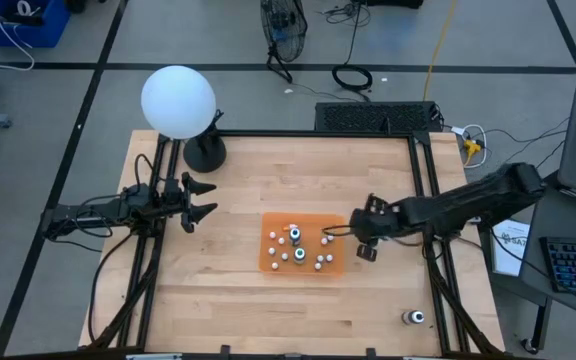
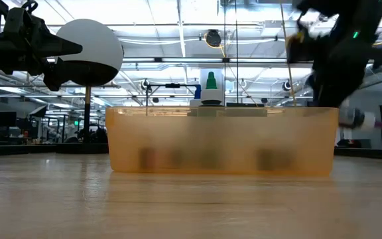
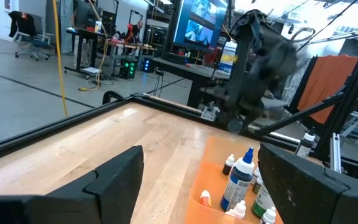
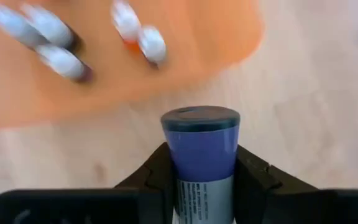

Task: Pick & Place food coloring
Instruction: Put the large purple food coloring bottle into the container

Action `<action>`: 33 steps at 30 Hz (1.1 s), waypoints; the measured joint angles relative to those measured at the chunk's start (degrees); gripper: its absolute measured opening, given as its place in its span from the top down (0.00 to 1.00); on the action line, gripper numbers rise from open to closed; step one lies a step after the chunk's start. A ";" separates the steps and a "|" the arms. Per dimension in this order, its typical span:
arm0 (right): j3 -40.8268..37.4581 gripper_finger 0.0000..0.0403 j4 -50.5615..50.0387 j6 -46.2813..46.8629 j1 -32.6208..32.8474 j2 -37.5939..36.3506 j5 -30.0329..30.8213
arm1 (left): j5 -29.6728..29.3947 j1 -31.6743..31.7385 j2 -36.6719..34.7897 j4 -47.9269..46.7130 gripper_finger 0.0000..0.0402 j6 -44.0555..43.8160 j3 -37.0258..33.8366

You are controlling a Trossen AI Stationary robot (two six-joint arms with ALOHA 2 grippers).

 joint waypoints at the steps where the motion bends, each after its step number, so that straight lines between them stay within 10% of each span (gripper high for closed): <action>1: 0.00 0.76 -0.03 0.80 1.22 -2.82 1.85 | 0.00 0.00 0.01 0.00 0.23 0.01 0.00; 7: -0.18 0.76 6.20 -1.82 9.88 -16.34 22.22 | 0.00 0.00 0.01 0.00 0.23 0.01 0.00; 11: -5.15 0.77 27.19 -18.01 15.10 -19.88 33.95 | 0.00 0.00 0.00 0.00 0.23 0.01 0.00; 22: -27.60 0.77 95.91 -47.13 12.54 -14.87 23.54 | 0.00 0.00 0.00 0.00 0.23 0.01 0.00; 33: -33.45 0.77 103.87 -45.40 7.25 -13.58 22.30 | -0.47 0.00 -0.03 9.41 0.23 -2.57 0.00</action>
